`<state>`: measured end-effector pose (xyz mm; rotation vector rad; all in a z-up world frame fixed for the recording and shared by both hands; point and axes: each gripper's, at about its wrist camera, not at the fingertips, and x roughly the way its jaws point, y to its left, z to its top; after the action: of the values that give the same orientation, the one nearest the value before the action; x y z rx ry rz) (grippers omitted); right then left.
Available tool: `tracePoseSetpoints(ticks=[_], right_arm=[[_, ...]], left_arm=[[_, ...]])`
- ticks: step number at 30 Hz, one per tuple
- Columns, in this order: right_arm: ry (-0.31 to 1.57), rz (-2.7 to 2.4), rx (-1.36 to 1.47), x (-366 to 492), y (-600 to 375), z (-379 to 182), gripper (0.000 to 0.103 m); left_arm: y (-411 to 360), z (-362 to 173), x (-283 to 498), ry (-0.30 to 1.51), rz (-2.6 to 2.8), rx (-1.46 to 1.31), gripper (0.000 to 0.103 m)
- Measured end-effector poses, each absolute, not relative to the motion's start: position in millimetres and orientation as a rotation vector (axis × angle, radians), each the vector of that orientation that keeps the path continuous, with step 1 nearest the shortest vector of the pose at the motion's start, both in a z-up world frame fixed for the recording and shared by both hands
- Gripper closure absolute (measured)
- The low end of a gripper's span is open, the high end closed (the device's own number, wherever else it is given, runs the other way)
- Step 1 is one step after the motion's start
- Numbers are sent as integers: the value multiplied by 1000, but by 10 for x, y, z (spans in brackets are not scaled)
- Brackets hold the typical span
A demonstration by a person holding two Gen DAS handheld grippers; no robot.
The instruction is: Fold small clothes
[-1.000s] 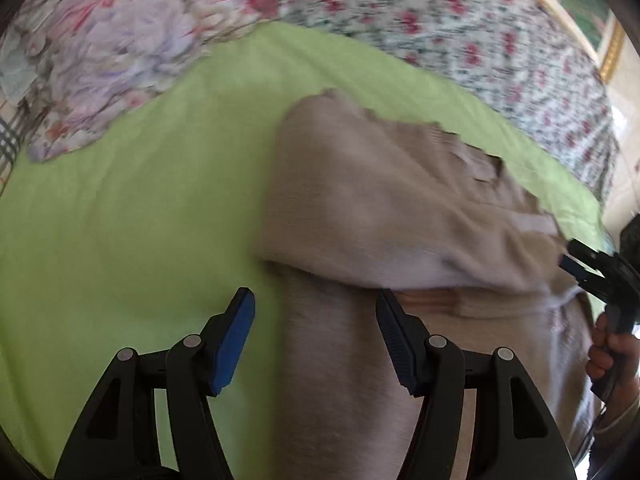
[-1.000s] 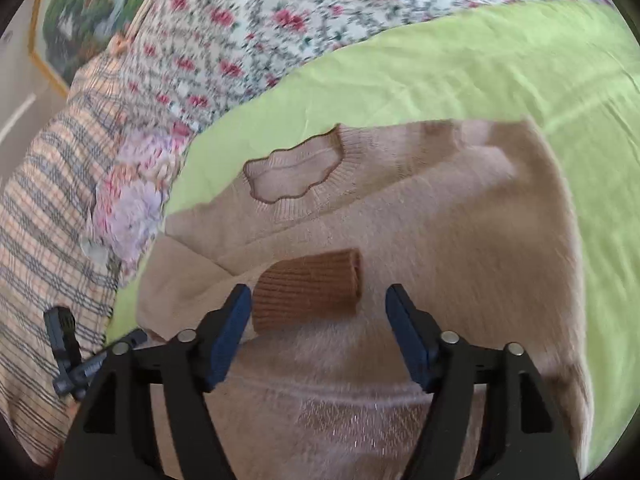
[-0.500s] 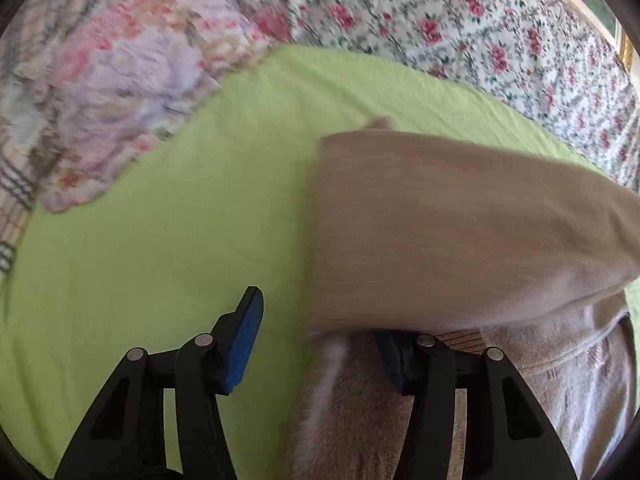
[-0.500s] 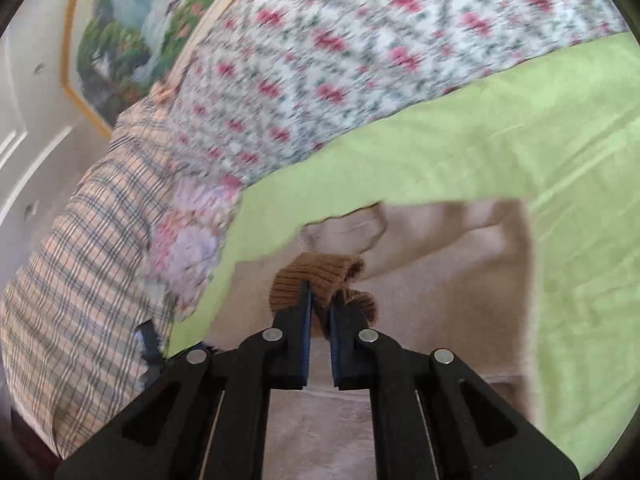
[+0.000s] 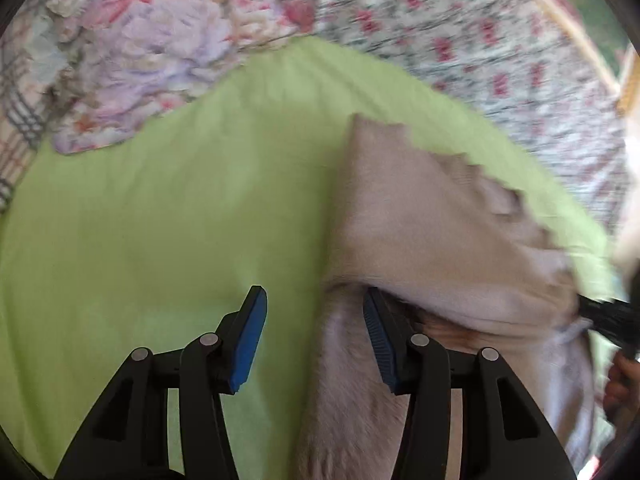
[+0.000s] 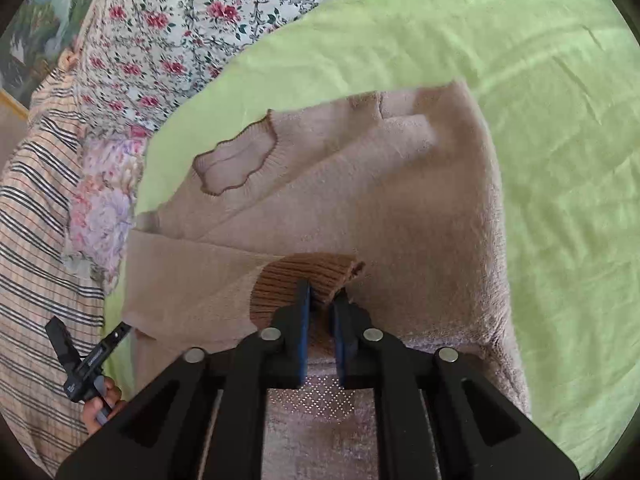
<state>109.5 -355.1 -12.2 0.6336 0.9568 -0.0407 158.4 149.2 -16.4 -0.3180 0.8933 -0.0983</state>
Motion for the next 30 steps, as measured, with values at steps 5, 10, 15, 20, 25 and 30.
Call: tracePoseSetpoints(ticks=[5, 10, 15, 20, 25, 30], right_arm=[[882, 55, 601, 972, -3485, -47, 36], [948, 56, 437, 1052, -3260, -148, 57], [906, 70, 475, 902, -3335, 102, 100], [1102, -177, 369, 833, -3434, -10, 99], [925, -66, 453, 847, -3271, 350, 96], [930, 192, 436, 1668, -2598, 328, 56]], left_arm=[[1635, 11, 1751, 874, -203, -356, 31], [1614, -142, 2241, 933, -231, -374, 31], [1545, -206, 2370, 948, -214, -370, 31], [1496, -264, 2238, 962, -210, -357, 31], [1433, -263, 1912, 941, -245, -345, 31], [1266, -405, 1721, 971, -232, -223, 31]])
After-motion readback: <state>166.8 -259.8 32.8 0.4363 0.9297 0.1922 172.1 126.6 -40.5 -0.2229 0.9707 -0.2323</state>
